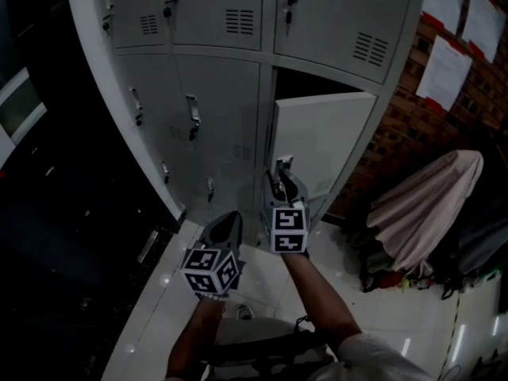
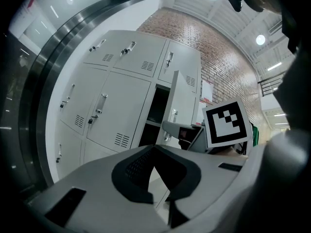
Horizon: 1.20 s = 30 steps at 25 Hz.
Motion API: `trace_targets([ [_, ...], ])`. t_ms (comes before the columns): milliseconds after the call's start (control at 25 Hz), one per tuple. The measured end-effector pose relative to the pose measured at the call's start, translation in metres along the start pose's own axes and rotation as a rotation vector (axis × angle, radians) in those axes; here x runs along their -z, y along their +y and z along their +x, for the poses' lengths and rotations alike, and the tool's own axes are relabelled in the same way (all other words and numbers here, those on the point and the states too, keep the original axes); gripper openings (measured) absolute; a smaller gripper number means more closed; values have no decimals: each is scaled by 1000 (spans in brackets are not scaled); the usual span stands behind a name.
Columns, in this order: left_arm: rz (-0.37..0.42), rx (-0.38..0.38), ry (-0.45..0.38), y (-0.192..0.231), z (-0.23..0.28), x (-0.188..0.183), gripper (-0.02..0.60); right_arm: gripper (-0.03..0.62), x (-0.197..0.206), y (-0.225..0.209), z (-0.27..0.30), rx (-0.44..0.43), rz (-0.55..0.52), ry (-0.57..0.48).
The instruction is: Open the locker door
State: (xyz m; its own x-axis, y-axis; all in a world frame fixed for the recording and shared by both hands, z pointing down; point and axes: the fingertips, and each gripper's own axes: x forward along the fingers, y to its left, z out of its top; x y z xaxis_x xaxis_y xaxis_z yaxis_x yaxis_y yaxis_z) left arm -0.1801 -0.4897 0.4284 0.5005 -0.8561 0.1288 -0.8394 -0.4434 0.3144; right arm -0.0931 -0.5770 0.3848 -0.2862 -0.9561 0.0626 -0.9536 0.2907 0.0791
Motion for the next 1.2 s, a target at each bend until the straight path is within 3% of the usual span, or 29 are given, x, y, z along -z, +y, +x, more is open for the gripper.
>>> trace_targets([
  [440, -10, 12, 3, -38, -6, 15, -2, 149, 4, -9, -53, -69, 65, -15],
  [680, -12, 21, 14, -70, -15, 29, -2, 150, 10, -16, -88, -86, 30, 17],
  [960, -5, 37, 33, -111, -23, 46, -2, 160, 8, -41, -137, -74, 1, -18],
  [1080, 0, 54, 45, -132, -23, 54, -2, 152, 10, -55, -162, -71, -12, -22],
  [1200, 6, 74, 53, -152, -23, 61, -2, 91, 12, -70, -185, -62, -34, -25],
])
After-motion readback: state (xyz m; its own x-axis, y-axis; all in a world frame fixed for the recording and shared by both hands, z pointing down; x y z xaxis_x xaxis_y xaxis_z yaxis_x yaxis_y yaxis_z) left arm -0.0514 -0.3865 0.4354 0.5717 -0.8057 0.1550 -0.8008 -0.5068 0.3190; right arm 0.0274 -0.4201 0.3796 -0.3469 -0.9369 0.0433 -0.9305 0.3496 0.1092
